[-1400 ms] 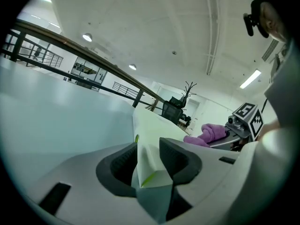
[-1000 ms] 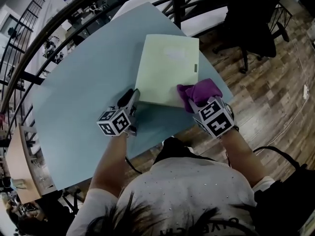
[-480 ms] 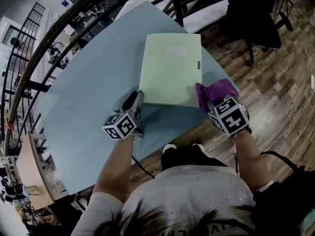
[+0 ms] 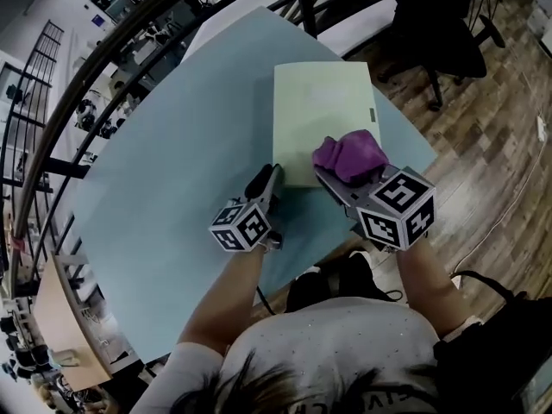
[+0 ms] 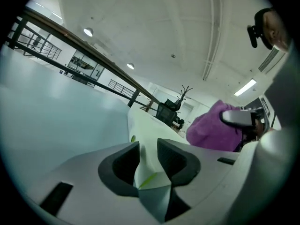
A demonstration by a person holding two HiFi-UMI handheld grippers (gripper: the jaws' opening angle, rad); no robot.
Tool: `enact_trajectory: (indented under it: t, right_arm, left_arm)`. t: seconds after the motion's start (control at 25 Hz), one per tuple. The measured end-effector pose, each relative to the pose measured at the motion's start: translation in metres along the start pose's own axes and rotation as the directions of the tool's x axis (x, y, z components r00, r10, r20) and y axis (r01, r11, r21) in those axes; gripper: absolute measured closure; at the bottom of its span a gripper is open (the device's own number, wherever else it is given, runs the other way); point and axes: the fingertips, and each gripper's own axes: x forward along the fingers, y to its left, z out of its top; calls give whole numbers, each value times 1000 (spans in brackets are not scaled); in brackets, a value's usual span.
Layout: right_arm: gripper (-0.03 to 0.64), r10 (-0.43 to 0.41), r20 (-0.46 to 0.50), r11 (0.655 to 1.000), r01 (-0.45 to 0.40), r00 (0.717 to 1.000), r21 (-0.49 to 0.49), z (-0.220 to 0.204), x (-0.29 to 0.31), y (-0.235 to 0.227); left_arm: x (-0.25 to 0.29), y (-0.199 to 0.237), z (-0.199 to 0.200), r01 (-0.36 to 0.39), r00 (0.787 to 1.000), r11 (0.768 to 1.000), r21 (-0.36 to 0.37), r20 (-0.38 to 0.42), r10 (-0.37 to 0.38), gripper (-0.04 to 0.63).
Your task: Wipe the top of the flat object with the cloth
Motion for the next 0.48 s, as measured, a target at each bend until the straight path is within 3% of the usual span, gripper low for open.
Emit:
enact_trajectory:
  t: [0.08,0.16,0.28,0.36,0.48]
  right_arm:
    - [584,59,64,997,-62,996,42,8,27,23]
    - [584,47,95,995,-56,994,87,5,52,29]
    - [586,-135,-50,983,140,990,117,-35,82,8]
    - [586,-270,-166,959,280,948,36,-66,90,-4]
    - [586,-379,-191,920,346,905,-184,-75,89,-6]
  left_arm:
    - [0,0,-1,25,1000,1000,-11,-17,-25,481]
    - [1,1,-1,49,998,998,-38,-39,-50,482]
    - [1,3,-1,54,996,996,-66,-71,-58,480]
    - [-1,4,-1,42,996,998,-48,-75,-46,480]
    - [-1,5,-2,54,995,998,13,-83,-52,480]
